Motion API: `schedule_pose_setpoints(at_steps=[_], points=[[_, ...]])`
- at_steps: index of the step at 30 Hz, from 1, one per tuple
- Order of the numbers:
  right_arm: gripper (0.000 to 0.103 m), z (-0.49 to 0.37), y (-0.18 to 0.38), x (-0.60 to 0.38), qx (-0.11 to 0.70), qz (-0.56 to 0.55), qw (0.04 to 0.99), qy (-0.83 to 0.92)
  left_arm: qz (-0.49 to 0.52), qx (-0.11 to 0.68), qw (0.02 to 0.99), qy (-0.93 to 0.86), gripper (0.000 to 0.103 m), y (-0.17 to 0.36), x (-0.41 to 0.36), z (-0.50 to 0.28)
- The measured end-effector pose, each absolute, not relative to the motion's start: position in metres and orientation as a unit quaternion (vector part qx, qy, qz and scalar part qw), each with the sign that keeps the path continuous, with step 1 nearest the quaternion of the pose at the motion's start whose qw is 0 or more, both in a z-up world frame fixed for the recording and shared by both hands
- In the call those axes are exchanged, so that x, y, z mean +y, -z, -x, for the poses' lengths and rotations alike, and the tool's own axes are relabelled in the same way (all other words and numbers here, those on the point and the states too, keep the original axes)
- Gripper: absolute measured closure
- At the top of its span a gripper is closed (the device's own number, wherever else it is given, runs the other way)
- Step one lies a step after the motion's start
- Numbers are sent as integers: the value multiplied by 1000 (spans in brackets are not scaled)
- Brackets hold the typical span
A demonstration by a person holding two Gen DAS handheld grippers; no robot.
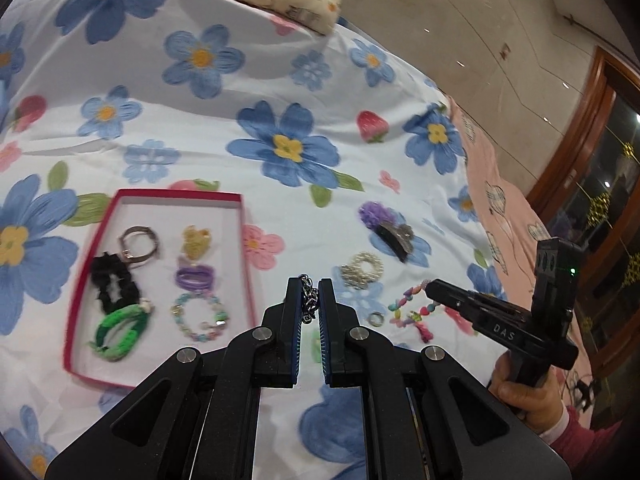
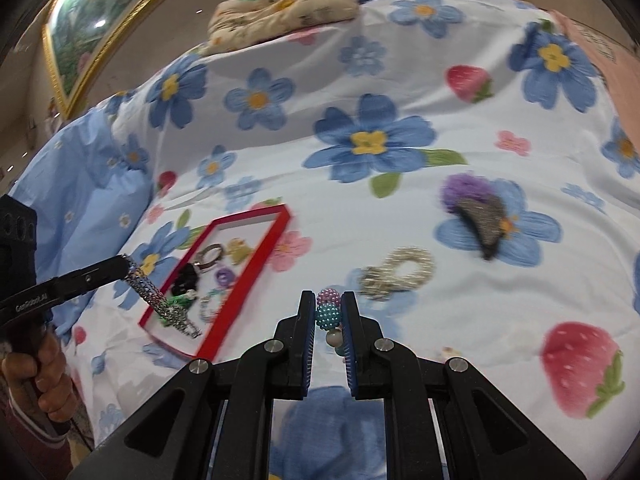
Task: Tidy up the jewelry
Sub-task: 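Carry the chain and beaded keychain over the red tray with both tools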
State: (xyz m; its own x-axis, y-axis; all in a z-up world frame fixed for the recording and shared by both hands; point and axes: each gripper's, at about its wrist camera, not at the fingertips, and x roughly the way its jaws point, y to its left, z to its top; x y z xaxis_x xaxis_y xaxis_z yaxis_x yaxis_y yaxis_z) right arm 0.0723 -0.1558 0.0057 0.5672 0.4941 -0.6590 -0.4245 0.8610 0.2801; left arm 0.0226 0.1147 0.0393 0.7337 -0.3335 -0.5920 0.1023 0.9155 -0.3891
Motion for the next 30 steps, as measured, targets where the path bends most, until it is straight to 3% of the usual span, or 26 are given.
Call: schedule_pose_setpoints(at_steps=[30], points=[[90, -68, 44, 37, 434, 15, 799, -415, 252, 387, 887, 23, 96, 37, 229, -10]])
